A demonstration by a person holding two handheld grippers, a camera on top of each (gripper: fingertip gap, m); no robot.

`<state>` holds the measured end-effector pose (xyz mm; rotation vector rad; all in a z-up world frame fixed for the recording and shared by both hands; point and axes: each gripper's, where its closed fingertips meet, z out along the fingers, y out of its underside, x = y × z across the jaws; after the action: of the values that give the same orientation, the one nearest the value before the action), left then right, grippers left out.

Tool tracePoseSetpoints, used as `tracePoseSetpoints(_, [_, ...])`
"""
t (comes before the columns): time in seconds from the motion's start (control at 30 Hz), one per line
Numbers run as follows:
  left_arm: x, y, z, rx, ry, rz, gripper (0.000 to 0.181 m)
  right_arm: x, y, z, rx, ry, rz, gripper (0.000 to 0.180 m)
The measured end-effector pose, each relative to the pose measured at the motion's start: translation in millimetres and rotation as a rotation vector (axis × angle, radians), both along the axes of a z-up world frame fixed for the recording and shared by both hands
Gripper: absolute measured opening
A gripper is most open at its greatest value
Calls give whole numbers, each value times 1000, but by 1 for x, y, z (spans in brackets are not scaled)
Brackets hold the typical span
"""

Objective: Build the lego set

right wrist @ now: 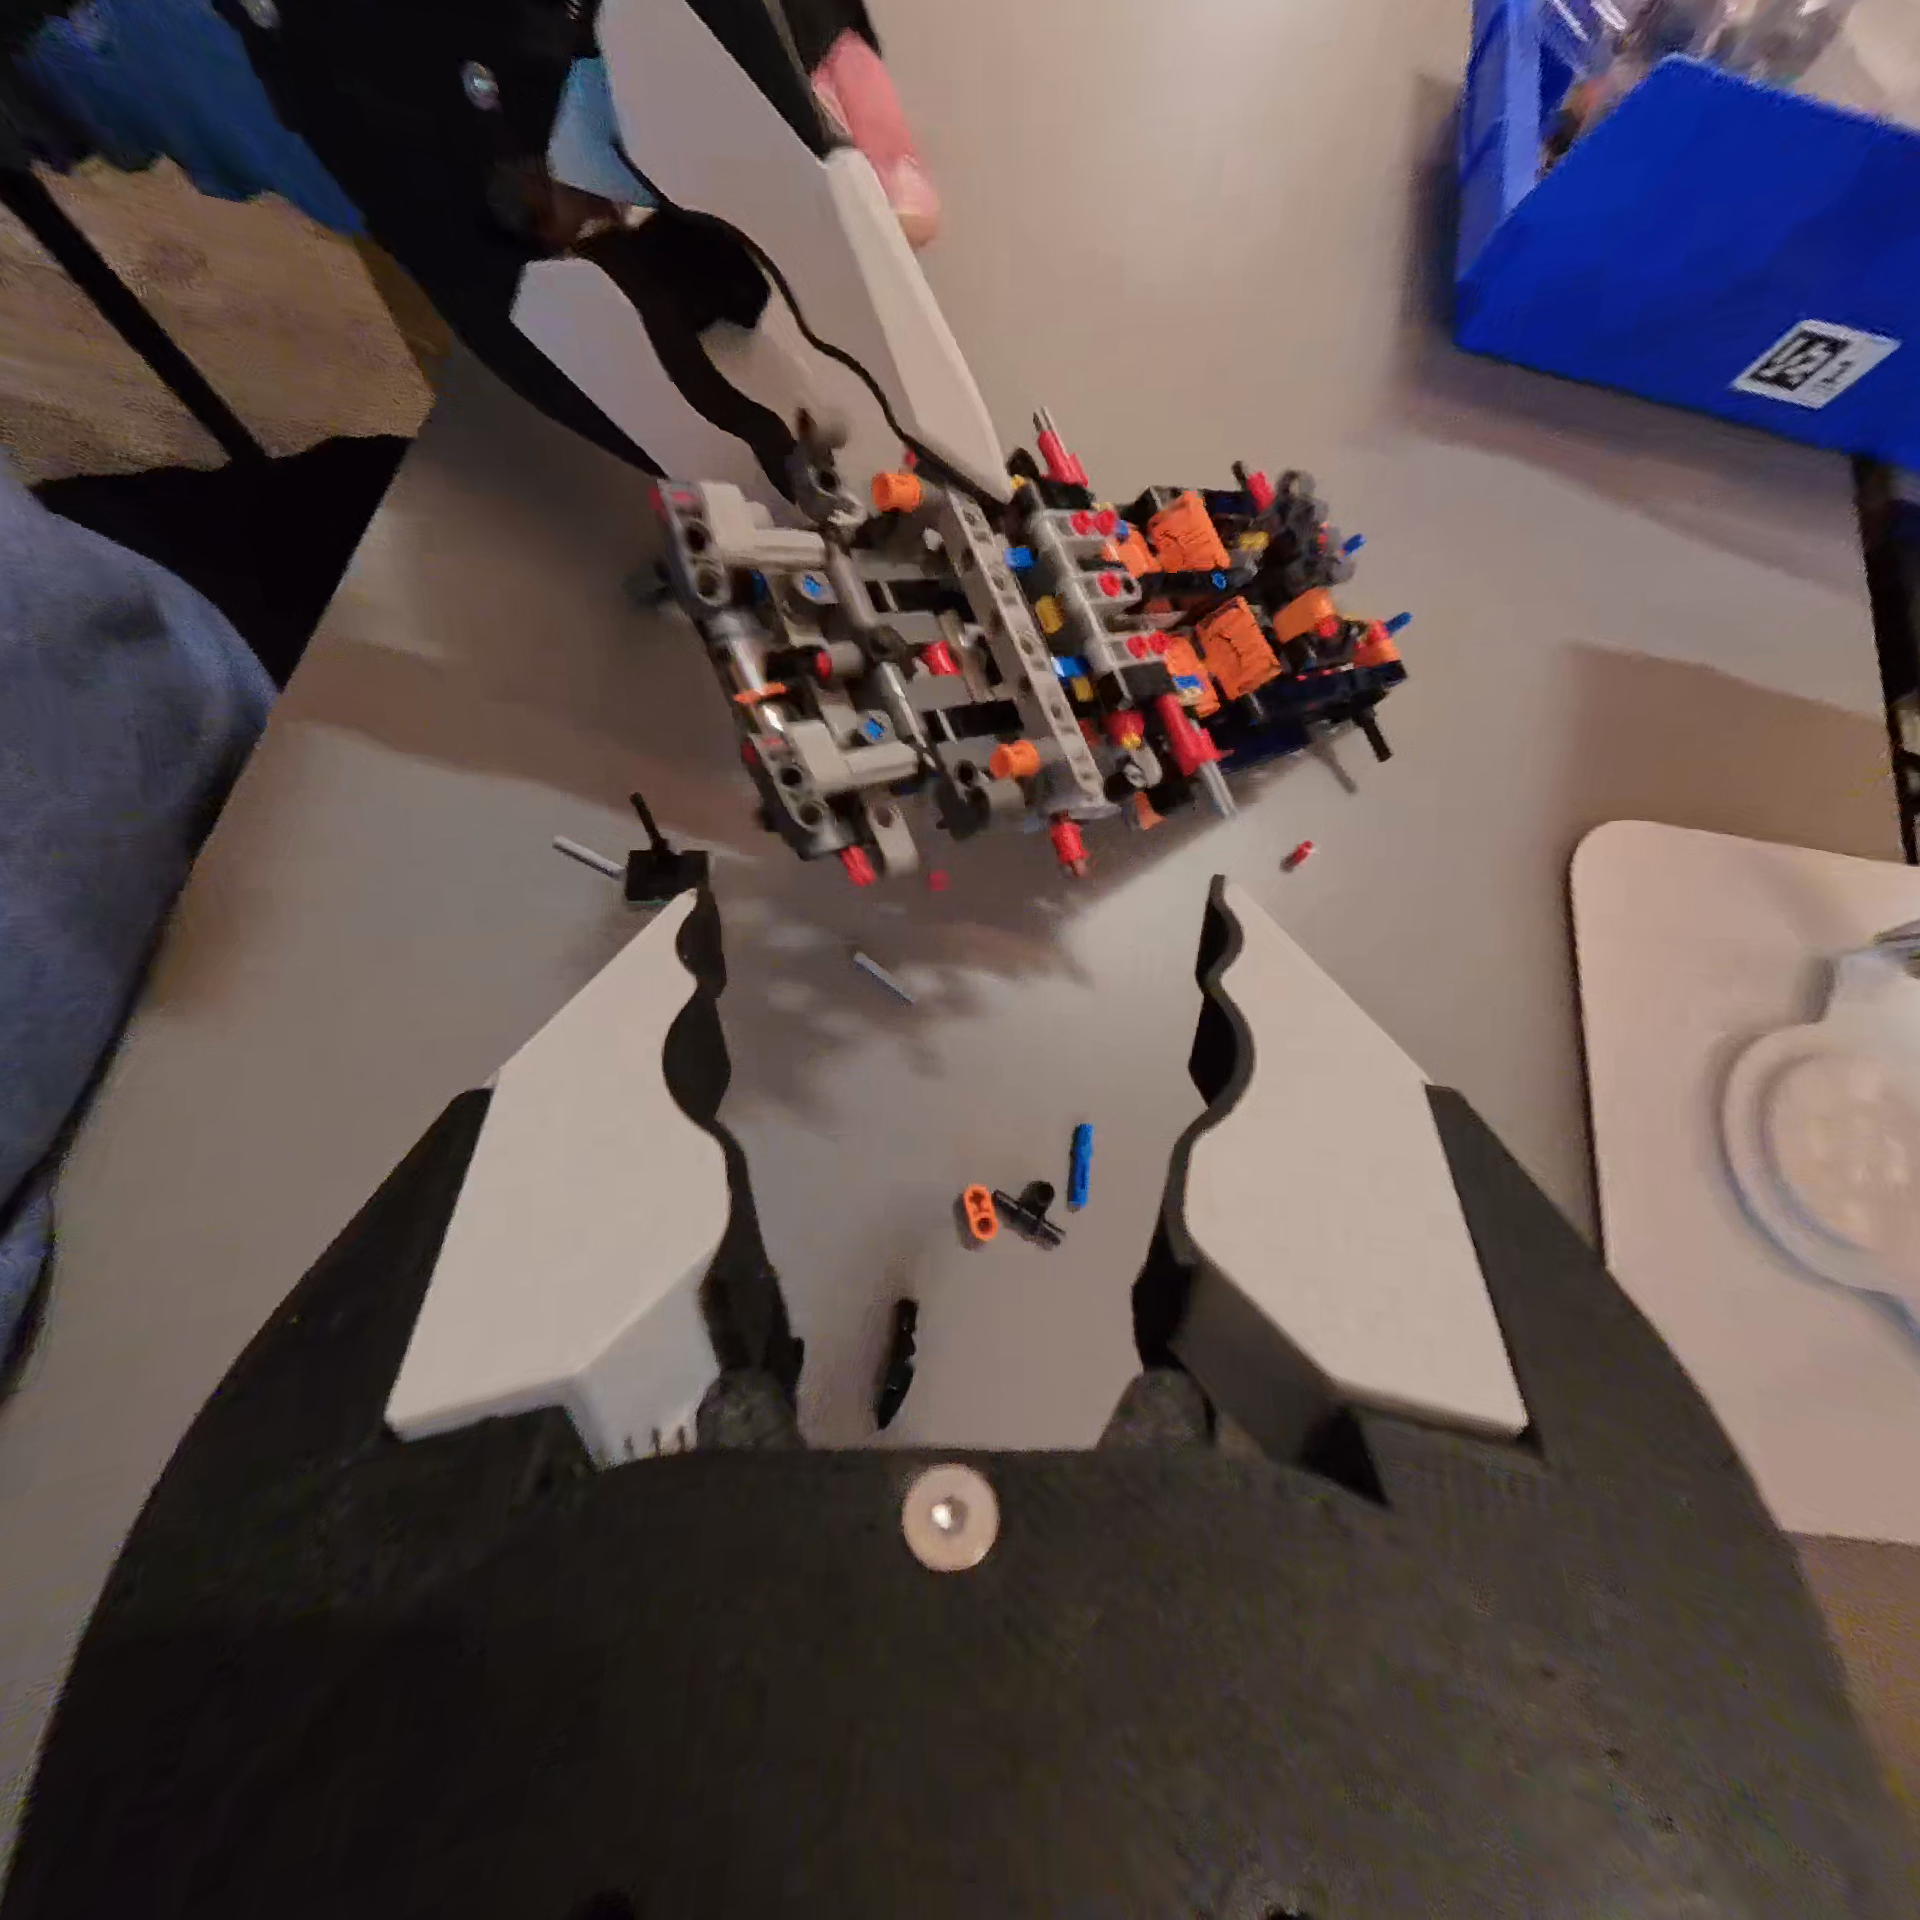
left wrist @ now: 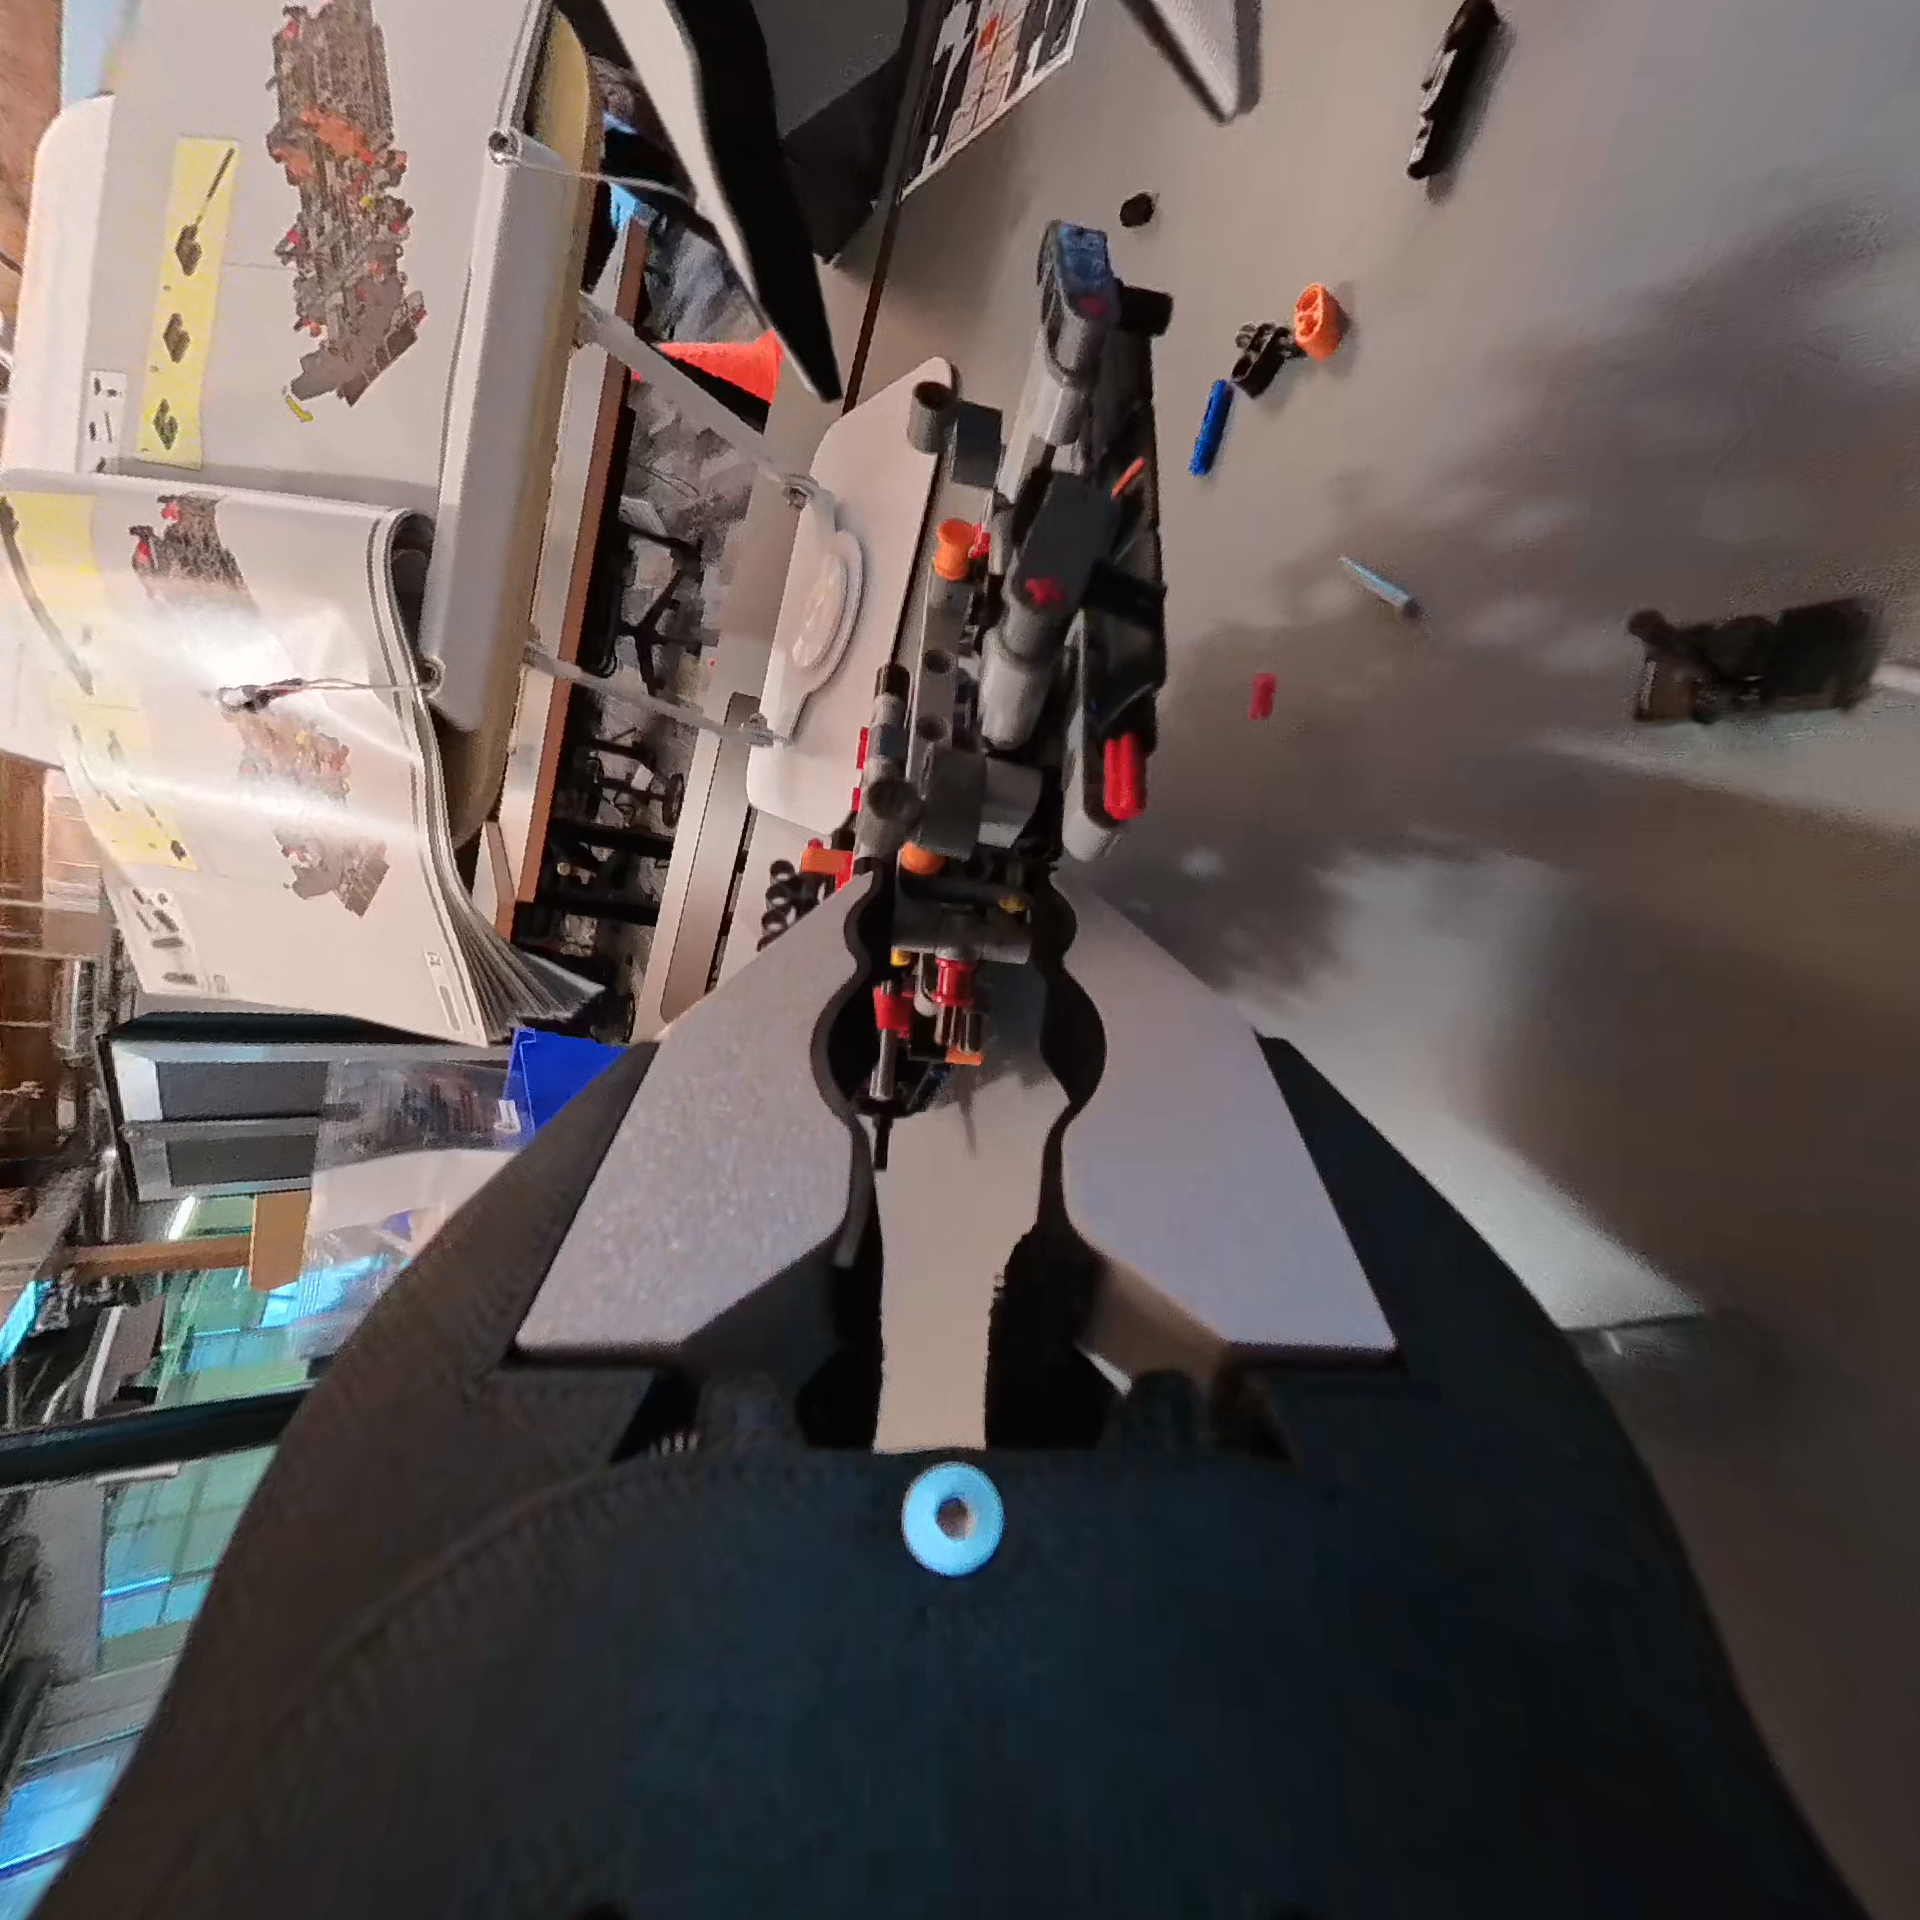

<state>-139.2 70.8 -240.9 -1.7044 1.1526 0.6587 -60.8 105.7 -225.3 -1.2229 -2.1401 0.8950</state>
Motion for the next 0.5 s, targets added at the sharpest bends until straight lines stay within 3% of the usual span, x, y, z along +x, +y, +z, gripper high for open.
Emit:
tracePoseSetpoints(0.1, [-6, -8, 3, 0, -50, 7, 24, -2, 10, -6, 6, -1, -26, 89])
tracePoseSetpoints(0.27, [-27, -23, -1, -16, -56, 38, 24, -15, 35, -12, -107, -44, -95, 57])
tracePoseSetpoints(0.3, [-32, -26, -2, -17, -57, 52, 24, -18, 36, -17, -137, -72, -93, 58])
tracePoseSetpoints(0.5, [-58, -35, -12, -33, -16, 96, 24, -37, 55, -54, -50, -156, -154, 41])
